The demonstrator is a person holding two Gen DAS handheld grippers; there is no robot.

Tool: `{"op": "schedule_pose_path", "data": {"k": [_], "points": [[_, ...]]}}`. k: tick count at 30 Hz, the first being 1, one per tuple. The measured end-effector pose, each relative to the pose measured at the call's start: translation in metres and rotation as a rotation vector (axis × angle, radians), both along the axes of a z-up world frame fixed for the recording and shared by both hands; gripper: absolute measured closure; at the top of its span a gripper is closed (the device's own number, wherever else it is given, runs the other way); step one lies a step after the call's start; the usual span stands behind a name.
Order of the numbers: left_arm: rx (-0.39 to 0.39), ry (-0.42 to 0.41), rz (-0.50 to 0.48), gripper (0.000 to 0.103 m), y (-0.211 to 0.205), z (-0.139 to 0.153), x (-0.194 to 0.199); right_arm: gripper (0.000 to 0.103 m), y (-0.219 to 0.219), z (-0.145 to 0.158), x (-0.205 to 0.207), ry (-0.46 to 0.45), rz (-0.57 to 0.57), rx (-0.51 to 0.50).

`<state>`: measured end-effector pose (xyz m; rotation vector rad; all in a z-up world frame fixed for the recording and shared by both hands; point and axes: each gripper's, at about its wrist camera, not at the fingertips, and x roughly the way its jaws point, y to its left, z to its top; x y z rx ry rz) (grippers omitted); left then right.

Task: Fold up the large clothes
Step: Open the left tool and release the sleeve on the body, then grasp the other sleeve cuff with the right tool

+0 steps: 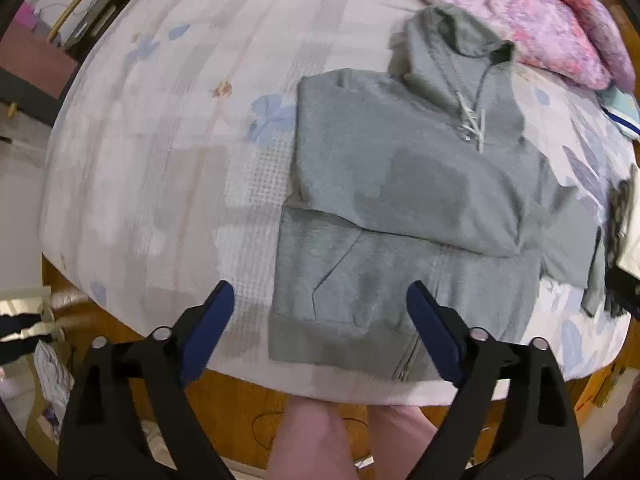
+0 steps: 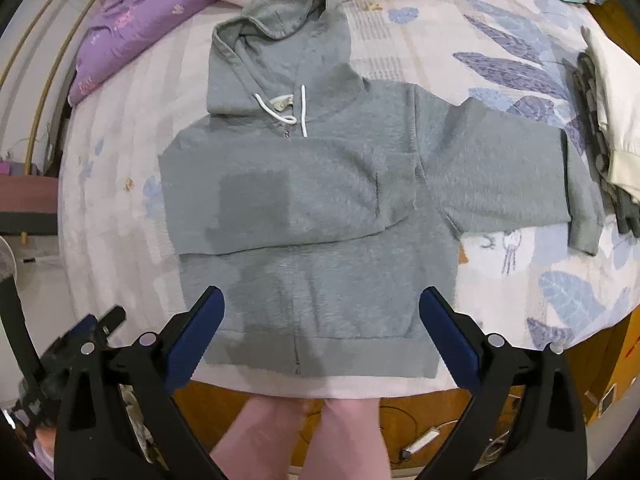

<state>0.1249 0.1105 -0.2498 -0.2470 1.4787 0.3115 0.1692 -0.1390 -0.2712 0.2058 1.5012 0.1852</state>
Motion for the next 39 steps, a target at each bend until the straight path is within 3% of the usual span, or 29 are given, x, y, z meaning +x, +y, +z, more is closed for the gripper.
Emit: {"op": "schedule_pose_path", "data": {"k": [9, 15, 20, 25, 30, 39], "points": [[-0.078, -0.030, -0.115, 0.012, -0.020, 0.016, -0.023, 0.009, -0.008, 0.019, -0.045, -0.032, -0.113, -0.039], [-0.067, -0.046, -0.218, 0.012, -0.045, 0.022, -0.020, 0.009, -0.035, 0.026, -0.066, -0.051, -0.208, -0.056], [-0.065, -0.078, -0.242, 0.012, -0.072, 0.026, -0.009, 0.009, -0.074, 0.027, -0.069, -0.099, -0.259, -0.048], [-0.068, -0.081, -0.271, 0.012, -0.115, 0.020, 0.013, 0.009, -0.127, 0.022, -0.061, -0.137, -0.299, -0.035], [-0.022, -0.080, -0.255, 0.012, -0.169, 0.004, 0.038, 0.009, -0.190, 0.015, -0.036, -0.174, -0.247, -0.040], [-0.064, -0.034, -0.228, 0.012, -0.276, -0.050, 0.111, 0.009, -0.298, -0.038, 0.017, -0.144, -0.155, -0.148]]}}
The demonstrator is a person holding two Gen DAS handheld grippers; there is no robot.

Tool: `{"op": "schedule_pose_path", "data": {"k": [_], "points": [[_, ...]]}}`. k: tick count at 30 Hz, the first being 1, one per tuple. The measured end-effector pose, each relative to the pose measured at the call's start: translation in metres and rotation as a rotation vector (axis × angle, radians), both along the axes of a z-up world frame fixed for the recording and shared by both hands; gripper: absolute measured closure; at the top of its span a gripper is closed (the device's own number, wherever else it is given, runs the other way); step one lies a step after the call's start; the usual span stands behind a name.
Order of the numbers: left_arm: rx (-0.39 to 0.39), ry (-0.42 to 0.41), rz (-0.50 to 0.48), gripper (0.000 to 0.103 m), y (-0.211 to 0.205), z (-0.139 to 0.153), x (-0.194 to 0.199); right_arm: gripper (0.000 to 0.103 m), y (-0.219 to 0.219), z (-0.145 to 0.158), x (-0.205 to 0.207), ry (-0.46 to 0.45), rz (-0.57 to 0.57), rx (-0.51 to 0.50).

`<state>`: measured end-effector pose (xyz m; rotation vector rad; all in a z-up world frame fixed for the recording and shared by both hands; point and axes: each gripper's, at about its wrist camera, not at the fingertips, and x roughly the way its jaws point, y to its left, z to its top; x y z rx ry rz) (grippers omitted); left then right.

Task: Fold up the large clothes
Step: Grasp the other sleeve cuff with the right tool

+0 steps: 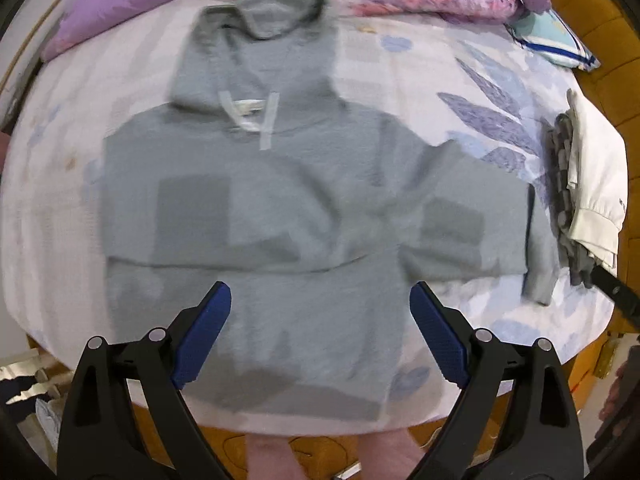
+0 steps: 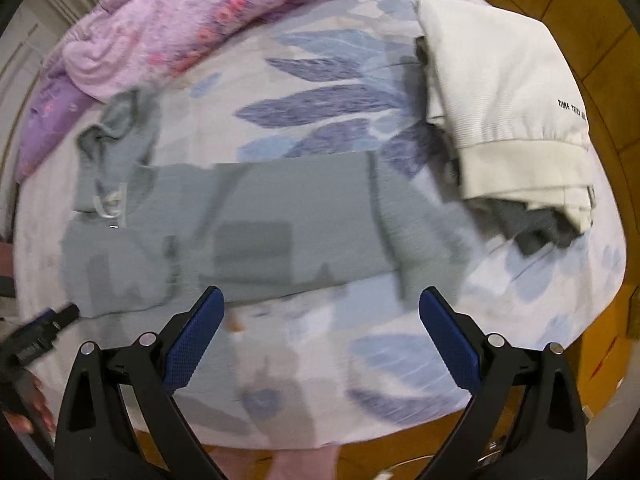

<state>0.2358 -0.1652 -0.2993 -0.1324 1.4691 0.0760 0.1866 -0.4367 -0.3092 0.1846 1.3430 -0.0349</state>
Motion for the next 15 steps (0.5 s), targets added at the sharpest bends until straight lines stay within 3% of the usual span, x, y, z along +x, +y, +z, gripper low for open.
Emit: {"op": "schedule_pose_path", "data": {"k": [7, 9, 12, 13, 15], "points": [[0.067, 0.037, -0.066, 0.012, -0.042, -0.054, 0.038, 0.009, -0.056, -0.069, 0.018, 0.051, 0.026, -0.065], [0.081, 0.053, -0.079, 0.012, -0.047, -0.068, 0.045, 0.009, -0.065, -0.087, 0.021, 0.059, 0.032, -0.044], [0.101, 0.081, -0.091, 0.012, -0.051, -0.085, 0.052, 0.010, -0.072, -0.123, 0.022, 0.133, 0.059, -0.089], [0.102, 0.086, -0.092, 0.012, -0.051, -0.088, 0.053, 0.015, -0.075, -0.136, 0.019, 0.154, 0.063, -0.088], [0.099, 0.097, -0.095, 0.012, -0.050, -0.095, 0.054, 0.041, -0.083, -0.155, 0.015, 0.180, 0.052, -0.053]]}}
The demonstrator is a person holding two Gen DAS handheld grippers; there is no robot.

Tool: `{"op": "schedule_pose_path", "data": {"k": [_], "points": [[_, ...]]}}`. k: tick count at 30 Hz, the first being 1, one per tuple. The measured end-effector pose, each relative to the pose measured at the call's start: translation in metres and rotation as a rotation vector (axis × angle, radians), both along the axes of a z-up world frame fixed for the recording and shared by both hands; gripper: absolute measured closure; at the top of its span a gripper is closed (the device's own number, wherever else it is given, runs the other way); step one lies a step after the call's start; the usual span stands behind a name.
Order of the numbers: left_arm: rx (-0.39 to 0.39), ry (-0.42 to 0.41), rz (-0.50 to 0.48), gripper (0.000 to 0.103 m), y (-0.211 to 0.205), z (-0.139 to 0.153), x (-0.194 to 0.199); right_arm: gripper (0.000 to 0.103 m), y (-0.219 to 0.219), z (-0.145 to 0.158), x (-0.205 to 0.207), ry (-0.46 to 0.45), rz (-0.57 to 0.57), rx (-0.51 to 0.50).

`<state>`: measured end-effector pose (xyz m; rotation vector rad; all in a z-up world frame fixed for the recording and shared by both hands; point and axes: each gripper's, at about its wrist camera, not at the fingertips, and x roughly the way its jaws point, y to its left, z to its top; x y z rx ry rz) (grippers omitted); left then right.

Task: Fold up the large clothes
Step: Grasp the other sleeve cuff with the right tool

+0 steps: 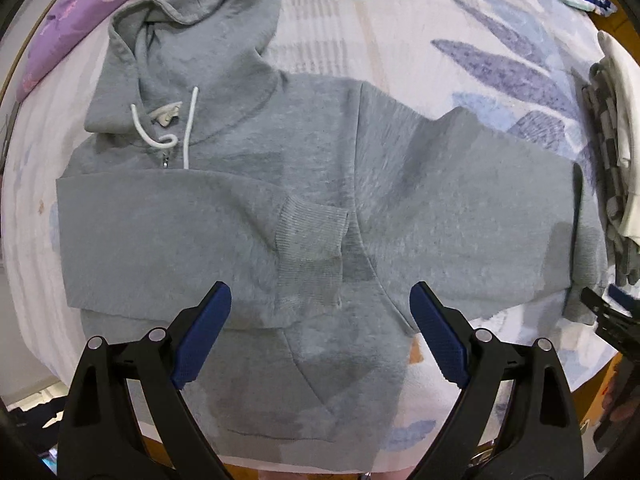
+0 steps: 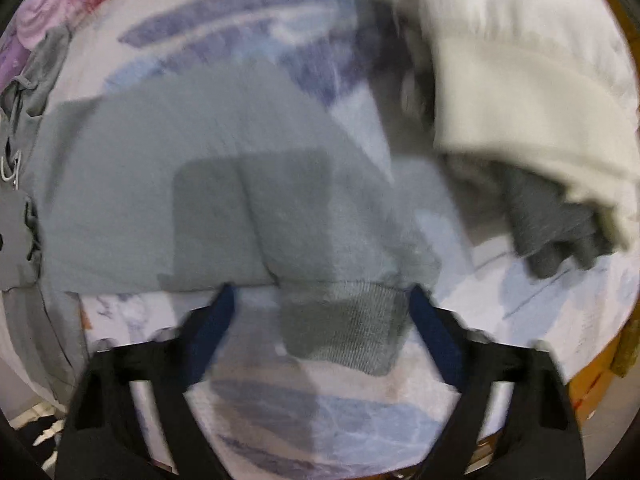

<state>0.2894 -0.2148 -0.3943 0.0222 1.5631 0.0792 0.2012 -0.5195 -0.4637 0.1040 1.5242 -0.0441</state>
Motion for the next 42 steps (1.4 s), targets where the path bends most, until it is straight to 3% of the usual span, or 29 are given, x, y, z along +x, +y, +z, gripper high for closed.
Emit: {"op": "schedule_pose_path", "data": {"k": [1, 4, 8, 11, 12, 14, 16, 21, 22, 23, 24, 25, 27, 29, 32, 34, 35, 38, 40, 41, 42], "points": [[0.003, 0.004, -0.001, 0.012, 0.000, -0.002, -0.001, 0.076, -0.010, -0.011, -0.002, 0.026, -0.039, 0.041], [0.008, 0.018, -0.010, 0.012, 0.004, -0.005, -0.005, 0.091, -0.049, -0.006, -0.012, -0.025, -0.250, 0.161], [0.000, 0.009, 0.014, 0.012, 0.010, -0.002, -0.008, 0.091, -0.092, 0.016, -0.023, -0.088, -0.439, 0.235], [-0.010, 0.005, 0.037, 0.012, 0.014, -0.002, -0.008, 0.079, -0.111, 0.028, -0.027, -0.110, -0.513, 0.243], [-0.012, 0.007, 0.043, 0.012, 0.015, -0.003, -0.007, 0.076, -0.110, 0.033, -0.028, -0.124, -0.494, 0.234], [-0.016, 0.014, 0.048, 0.012, 0.014, -0.006, -0.007, 0.039, -0.097, 0.039, -0.025, -0.104, -0.388, 0.168], [-0.013, 0.021, 0.046, 0.012, 0.013, -0.010, -0.008, 0.026, -0.085, 0.039, -0.026, -0.095, -0.321, 0.119], [-0.004, 0.046, 0.037, 0.012, 0.010, -0.022, -0.014, 0.029, -0.045, 0.012, -0.011, -0.102, -0.073, 0.008], [0.000, 0.049, 0.038, 0.012, 0.010, -0.023, -0.015, 0.036, -0.044, 0.008, -0.009, -0.105, -0.060, 0.002], [0.004, 0.053, 0.039, 0.012, 0.010, -0.024, -0.017, 0.057, -0.044, 0.003, -0.007, -0.091, -0.065, 0.011], [0.006, 0.058, 0.039, 0.012, 0.010, -0.025, -0.019, 0.069, -0.048, 0.003, -0.006, -0.083, -0.087, 0.034], [0.004, 0.060, 0.038, 0.012, 0.010, -0.024, -0.019, 0.075, -0.061, 0.010, -0.009, -0.094, -0.156, 0.077], [-0.003, 0.053, 0.038, 0.012, 0.010, -0.022, -0.021, 0.074, -0.079, 0.025, -0.017, -0.119, -0.246, 0.123], [-0.009, 0.052, 0.047, 0.012, 0.012, -0.021, -0.023, 0.067, -0.087, 0.043, -0.030, -0.153, -0.234, 0.125], [-0.026, 0.049, 0.059, 0.012, 0.013, -0.023, -0.023, 0.051, -0.065, 0.044, -0.048, -0.089, -0.033, 0.129], [-0.037, 0.045, 0.061, 0.012, 0.013, -0.025, -0.024, 0.044, -0.044, 0.034, -0.055, -0.082, 0.121, -0.006], [-0.035, 0.044, 0.059, 0.012, 0.012, -0.027, -0.024, 0.044, -0.034, 0.026, -0.055, -0.081, 0.188, -0.073], [-0.028, 0.039, 0.049, 0.012, 0.012, -0.030, -0.022, 0.044, -0.012, 0.007, -0.050, -0.069, 0.285, -0.095], [-0.027, 0.041, 0.051, 0.012, 0.012, -0.032, -0.021, 0.044, 0.006, -0.004, -0.050, -0.069, 0.378, -0.179], [-0.025, 0.042, 0.052, 0.012, 0.012, -0.032, -0.020, 0.055, 0.012, -0.013, -0.049, -0.033, 0.419, -0.214], [-0.029, 0.037, 0.053, 0.012, 0.013, -0.032, -0.020, 0.064, 0.011, -0.016, -0.047, -0.004, 0.406, -0.181]]}}
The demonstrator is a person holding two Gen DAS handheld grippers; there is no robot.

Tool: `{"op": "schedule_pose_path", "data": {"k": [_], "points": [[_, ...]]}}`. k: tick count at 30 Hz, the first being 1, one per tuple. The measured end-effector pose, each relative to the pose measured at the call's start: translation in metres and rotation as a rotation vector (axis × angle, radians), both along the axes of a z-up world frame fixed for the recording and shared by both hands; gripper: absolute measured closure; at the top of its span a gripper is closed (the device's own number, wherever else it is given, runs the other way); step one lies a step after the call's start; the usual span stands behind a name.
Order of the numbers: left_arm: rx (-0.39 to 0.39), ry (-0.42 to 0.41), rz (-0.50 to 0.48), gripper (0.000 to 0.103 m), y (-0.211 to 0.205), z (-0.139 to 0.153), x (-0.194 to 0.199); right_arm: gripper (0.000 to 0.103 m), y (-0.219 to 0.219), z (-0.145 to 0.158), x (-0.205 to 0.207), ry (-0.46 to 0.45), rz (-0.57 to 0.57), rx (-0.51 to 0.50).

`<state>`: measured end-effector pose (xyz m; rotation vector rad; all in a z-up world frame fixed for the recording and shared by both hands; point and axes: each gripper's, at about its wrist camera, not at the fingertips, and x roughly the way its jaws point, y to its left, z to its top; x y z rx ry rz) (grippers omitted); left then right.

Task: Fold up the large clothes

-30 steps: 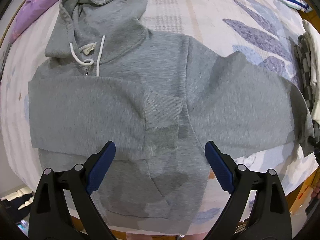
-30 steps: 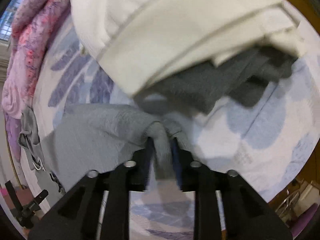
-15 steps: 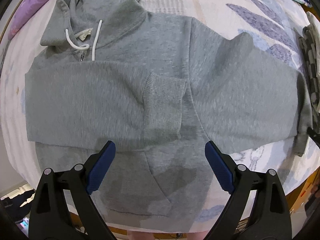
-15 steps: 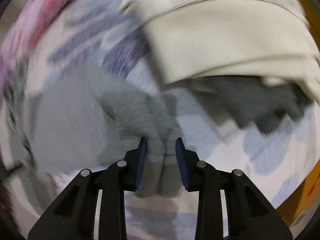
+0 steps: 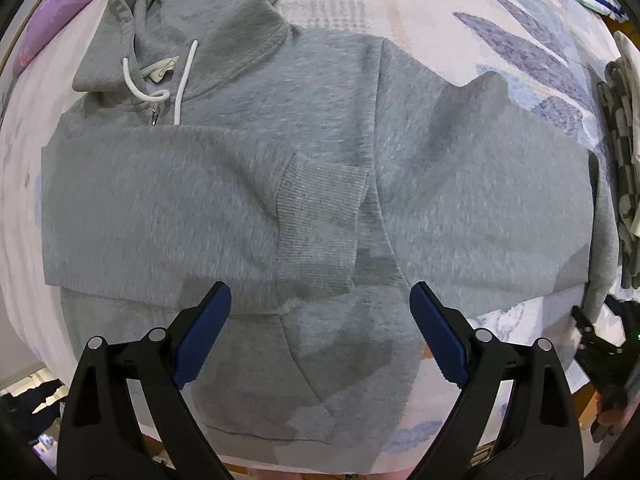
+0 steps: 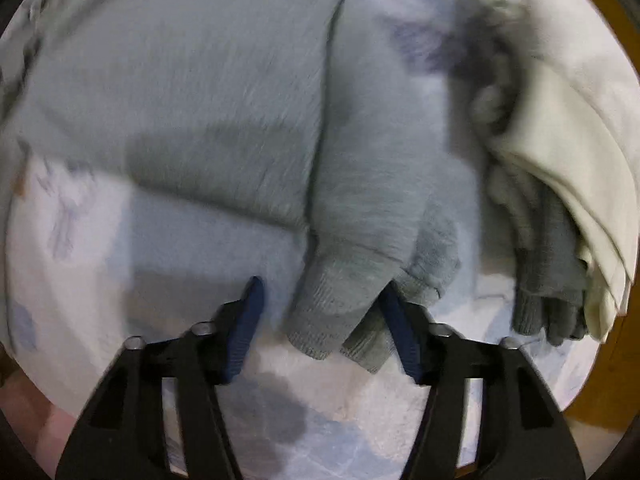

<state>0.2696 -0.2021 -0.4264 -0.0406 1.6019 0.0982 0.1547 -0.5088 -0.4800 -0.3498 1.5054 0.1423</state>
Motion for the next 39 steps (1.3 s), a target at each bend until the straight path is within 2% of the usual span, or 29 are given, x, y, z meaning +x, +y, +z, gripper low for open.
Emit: {"op": "schedule_pose_path", "data": {"k": [1, 2, 4, 5, 6, 8, 11, 12, 14, 16, 18, 19, 22, 24, 25, 28, 29, 30, 33, 35, 38, 39], "points": [[-0.006, -0.006, -0.002, 0.012, 0.001, 0.000, 0.001, 0.079, -0.005, 0.003, 0.004, 0.010, -0.044, 0.029], [-0.012, -0.017, -0.009, 0.012, 0.001, 0.000, 0.003, 0.092, -0.019, 0.010, 0.011, 0.029, -0.137, 0.075], [-0.006, -0.025, -0.012, 0.013, -0.001, -0.003, 0.006, 0.093, -0.053, 0.033, 0.023, 0.041, -0.323, 0.254], [-0.004, -0.025, -0.013, 0.022, -0.001, -0.004, 0.009, 0.093, -0.074, 0.052, 0.028, 0.012, -0.421, 0.354], [-0.015, -0.029, -0.013, 0.042, -0.002, -0.006, 0.013, 0.093, -0.087, 0.064, 0.032, 0.000, -0.475, 0.416], [-0.038, -0.042, -0.002, 0.056, -0.003, -0.008, 0.024, 0.093, -0.120, 0.099, 0.043, -0.041, -0.607, 0.564], [-0.076, -0.077, 0.011, 0.071, -0.007, -0.010, 0.040, 0.094, -0.145, 0.145, 0.050, -0.113, -0.699, 0.708], [-0.095, -0.085, 0.011, 0.071, -0.011, -0.014, 0.046, 0.094, -0.145, 0.161, 0.056, -0.138, -0.717, 0.750], [-0.085, -0.067, 0.019, 0.072, -0.017, -0.030, 0.056, 0.094, -0.152, 0.185, 0.059, -0.179, -0.732, 0.827], [-0.064, -0.030, 0.029, 0.073, -0.026, -0.050, 0.058, 0.094, -0.148, 0.214, 0.070, -0.217, -0.698, 0.867], [-0.032, -0.049, 0.019, 0.072, -0.033, -0.056, 0.060, 0.094, -0.145, 0.232, 0.070, -0.237, -0.667, 0.914], [-0.015, -0.052, 0.013, 0.072, -0.036, -0.056, 0.060, 0.094, -0.133, 0.247, 0.076, -0.251, -0.635, 0.959], [-0.009, -0.065, 0.019, 0.073, -0.041, -0.058, 0.057, 0.094, -0.089, 0.268, 0.098, -0.259, -0.560, 1.015], [-0.016, -0.072, 0.023, 0.072, -0.042, -0.059, 0.056, 0.094, -0.052, 0.282, 0.112, -0.238, -0.504, 1.075], [-0.023, -0.072, 0.026, 0.072, -0.043, -0.060, 0.053, 0.094, -0.040, 0.283, 0.126, -0.228, -0.481, 1.089], [-0.049, -0.051, 0.024, 0.073, -0.040, -0.059, 0.046, 0.094, 0.007, 0.285, 0.136, -0.183, -0.440, 1.126], [-0.070, -0.031, 0.022, 0.075, -0.036, -0.053, 0.046, 0.094, 0.026, 0.281, 0.140, -0.152, -0.445, 1.143], [-0.096, -0.020, 0.031, 0.084, -0.028, -0.044, 0.046, 0.094, 0.041, 0.280, 0.145, -0.134, -0.442, 1.149], [-0.217, -0.057, 0.079, 0.087, 0.007, -0.005, 0.036, 0.094, 0.111, 0.278, 0.150, -0.085, -0.380, 1.122], [-0.215, -0.078, 0.078, 0.086, 0.030, 0.016, 0.026, 0.094, 0.146, 0.272, 0.150, -0.051, -0.364, 1.128], [-0.232, -0.120, 0.109, 0.086, 0.082, 0.048, 0.010, 0.094, 0.208, 0.263, 0.147, -0.023, -0.336, 1.098], [-0.213, -0.125, 0.117, 0.086, 0.105, 0.056, 0.001, 0.094, 0.224, 0.261, 0.147, -0.014, -0.330, 1.091]]}}
